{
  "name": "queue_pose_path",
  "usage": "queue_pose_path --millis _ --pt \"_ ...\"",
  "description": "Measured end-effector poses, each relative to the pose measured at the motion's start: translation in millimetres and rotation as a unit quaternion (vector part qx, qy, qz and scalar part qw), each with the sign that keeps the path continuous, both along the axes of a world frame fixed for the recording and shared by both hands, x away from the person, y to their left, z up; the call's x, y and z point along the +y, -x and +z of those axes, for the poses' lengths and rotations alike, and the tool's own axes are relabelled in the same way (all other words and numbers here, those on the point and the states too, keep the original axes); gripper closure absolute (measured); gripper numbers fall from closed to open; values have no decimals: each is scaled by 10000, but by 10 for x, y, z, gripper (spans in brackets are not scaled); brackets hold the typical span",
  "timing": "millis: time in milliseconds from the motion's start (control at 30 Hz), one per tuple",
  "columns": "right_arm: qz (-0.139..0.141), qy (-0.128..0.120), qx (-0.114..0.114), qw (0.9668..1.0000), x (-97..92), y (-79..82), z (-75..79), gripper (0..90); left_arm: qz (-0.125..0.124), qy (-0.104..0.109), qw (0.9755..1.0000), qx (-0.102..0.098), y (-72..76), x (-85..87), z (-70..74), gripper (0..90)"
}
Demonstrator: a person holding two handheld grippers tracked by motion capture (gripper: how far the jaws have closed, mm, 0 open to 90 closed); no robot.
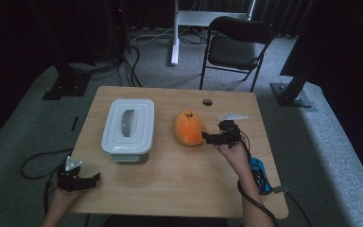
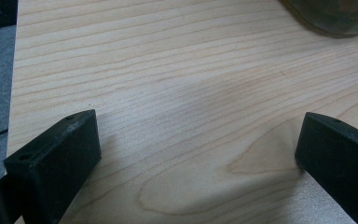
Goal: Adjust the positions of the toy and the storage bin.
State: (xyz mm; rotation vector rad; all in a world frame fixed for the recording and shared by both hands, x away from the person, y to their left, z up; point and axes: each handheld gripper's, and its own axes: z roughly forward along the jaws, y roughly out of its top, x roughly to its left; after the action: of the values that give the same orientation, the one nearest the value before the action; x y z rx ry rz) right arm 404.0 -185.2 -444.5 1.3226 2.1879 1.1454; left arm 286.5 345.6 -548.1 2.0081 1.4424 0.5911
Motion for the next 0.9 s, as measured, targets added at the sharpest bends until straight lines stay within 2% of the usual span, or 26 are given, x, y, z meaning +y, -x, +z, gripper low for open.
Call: queue_pose_path --millis 367,667,900 --pt "89 -5 90 9999 197 -195 -20 113 0 1 10000 0 0 0 0 4" --pt "45 -54 190 9998 290 -328 -61 126 1 2 10000 -1 0 0 0 4" --pt "63 -7 346 9994 384 -429 -111 125 0 1 10000 0 0 0 0 4"
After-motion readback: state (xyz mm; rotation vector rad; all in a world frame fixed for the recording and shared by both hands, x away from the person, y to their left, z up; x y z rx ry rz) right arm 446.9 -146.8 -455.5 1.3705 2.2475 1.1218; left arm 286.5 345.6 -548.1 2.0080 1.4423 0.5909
